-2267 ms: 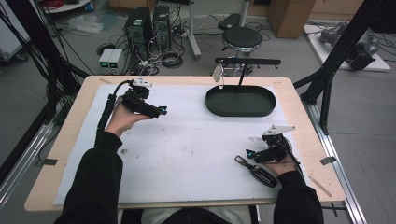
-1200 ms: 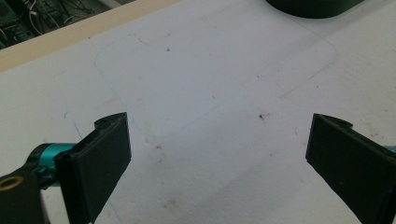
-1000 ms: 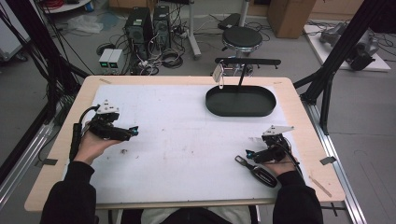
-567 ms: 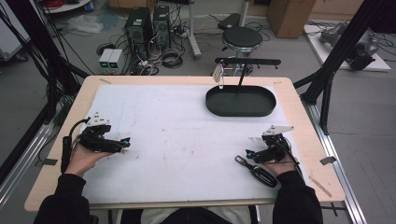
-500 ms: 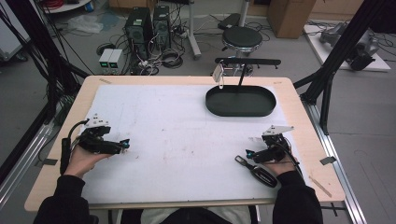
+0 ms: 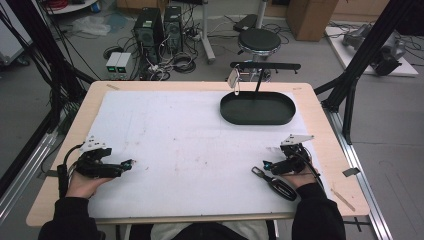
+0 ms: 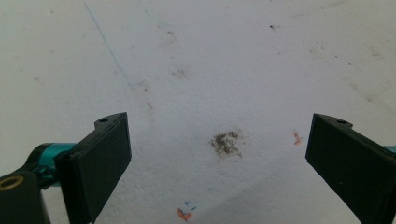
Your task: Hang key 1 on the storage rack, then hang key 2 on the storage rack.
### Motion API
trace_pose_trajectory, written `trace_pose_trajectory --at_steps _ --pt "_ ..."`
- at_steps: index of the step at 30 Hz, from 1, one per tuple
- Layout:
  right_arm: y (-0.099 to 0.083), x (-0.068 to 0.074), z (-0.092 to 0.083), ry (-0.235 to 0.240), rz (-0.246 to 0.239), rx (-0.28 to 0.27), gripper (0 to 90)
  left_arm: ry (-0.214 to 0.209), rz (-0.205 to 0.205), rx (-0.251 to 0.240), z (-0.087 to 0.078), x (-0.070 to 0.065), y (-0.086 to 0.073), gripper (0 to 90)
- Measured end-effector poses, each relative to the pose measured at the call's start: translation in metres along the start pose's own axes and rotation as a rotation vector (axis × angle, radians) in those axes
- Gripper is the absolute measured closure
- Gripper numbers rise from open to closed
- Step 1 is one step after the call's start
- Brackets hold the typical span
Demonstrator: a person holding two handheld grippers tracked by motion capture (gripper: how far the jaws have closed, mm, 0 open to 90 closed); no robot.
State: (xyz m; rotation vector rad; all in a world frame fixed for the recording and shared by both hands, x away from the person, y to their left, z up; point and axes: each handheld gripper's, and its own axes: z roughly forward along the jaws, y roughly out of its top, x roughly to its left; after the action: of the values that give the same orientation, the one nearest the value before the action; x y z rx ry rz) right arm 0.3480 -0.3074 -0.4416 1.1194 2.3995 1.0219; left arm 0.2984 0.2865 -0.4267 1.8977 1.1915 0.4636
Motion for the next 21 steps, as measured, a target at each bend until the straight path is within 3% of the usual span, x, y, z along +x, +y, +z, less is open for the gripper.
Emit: trace_pose_trajectory --at_steps 12,17,21 --pt "0.002 0.002 -0.003 0.026 0.009 -0.010 1.5 0.030 0.005 0.005 0.001 -0.001 -0.007 7.2" --pt "0.015 0.014 -0.013 0.080 -0.037 -0.042 1.4 0.034 0.000 -0.010 -0.002 0.000 -0.008 7.2" --pt "0.025 0.026 -0.014 0.109 -0.083 0.001 1.5 0.033 -0.002 -0.013 -0.001 0.001 -0.008 7.2"
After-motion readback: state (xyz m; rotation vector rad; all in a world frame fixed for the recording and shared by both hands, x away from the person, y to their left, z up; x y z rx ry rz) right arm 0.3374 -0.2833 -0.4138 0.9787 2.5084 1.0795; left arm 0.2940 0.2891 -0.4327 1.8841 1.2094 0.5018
